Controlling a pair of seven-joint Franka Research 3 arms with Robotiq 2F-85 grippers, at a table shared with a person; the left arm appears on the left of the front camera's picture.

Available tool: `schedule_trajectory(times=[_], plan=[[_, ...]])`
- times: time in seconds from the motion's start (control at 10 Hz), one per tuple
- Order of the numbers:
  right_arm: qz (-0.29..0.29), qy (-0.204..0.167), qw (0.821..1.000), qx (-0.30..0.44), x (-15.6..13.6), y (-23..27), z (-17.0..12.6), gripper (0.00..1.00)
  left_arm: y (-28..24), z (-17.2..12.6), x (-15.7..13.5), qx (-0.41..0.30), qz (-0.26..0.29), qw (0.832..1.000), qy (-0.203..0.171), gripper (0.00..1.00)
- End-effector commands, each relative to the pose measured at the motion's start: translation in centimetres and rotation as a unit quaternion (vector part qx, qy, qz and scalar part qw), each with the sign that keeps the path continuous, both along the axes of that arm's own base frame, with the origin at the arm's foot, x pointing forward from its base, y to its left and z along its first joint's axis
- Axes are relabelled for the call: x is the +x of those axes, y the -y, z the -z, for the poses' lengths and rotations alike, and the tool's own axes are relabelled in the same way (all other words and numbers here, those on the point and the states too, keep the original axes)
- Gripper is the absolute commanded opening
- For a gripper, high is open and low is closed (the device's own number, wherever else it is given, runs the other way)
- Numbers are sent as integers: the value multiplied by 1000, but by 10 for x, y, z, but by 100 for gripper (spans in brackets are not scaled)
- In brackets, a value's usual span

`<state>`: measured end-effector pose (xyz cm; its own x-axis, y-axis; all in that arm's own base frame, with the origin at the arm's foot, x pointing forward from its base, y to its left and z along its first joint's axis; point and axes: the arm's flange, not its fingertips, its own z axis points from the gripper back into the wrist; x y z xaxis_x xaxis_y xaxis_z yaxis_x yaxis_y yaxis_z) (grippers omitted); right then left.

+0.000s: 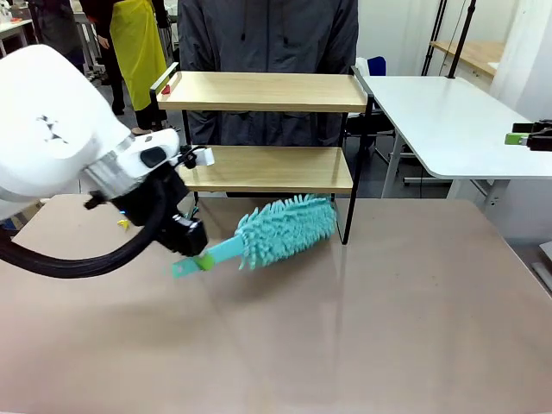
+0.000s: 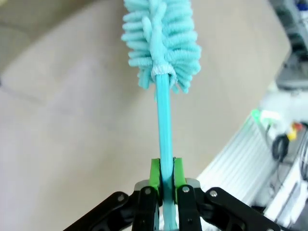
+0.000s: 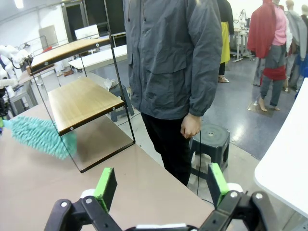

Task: Clean the shelf.
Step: Clean the specific section of the Shelf indicated by the human with the Duster.

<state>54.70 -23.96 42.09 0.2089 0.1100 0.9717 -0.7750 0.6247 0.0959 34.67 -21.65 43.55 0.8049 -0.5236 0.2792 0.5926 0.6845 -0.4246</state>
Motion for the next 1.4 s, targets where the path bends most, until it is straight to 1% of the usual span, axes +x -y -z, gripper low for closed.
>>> schedule_trajectory(times=[0.0,0.1,0.2,0.3,0.5,0.6,0.7,0.8,0.9,1.0,1.2,1.3], plan=[[0,1,1000,-4,1,-1,-2,100,-27,-3,-1,14,56,998,-2,13],[0,1,1000,-4,1,-1,-2,100,-46,-12,-5,-19,87,996,-3,13],[0,1,1000,-4,1,-1,-2,100,-58,-17,-4,-20,108,994,-7,13],[0,1,1000,-4,1,-1,-2,100,-73,-24,-2,1,128,991,-27,13],[0,1,1000,-4,1,-1,-2,100,-106,-59,-8,26,171,983,-67,13],[0,1,1000,-4,1,-1,-2,100,-122,-81,-10,37,175,980,-87,13],[0,1,1000,-4,1,-1,-2,100,-133,-106,-13,61,170,979,-91,13],[0,1,1000,-4,1,-1,-2,100,-138,-136,-14,88,160,979,-87,13],[0,1,1000,-4,1,-1,-2,100,-138,-159,-19,111,173,976,-71,13],[0,1,1000,-4,1,-1,-2,100,-130,-176,-22,143,162,974,-73,13],[0,1,1000,-4,1,-1,-2,100,-105,-200,-21,205,160,962,-89,13],[0,1,1000,-4,1,-1,-2,100,-131,-183,-28,139,168,973,-71,13]])
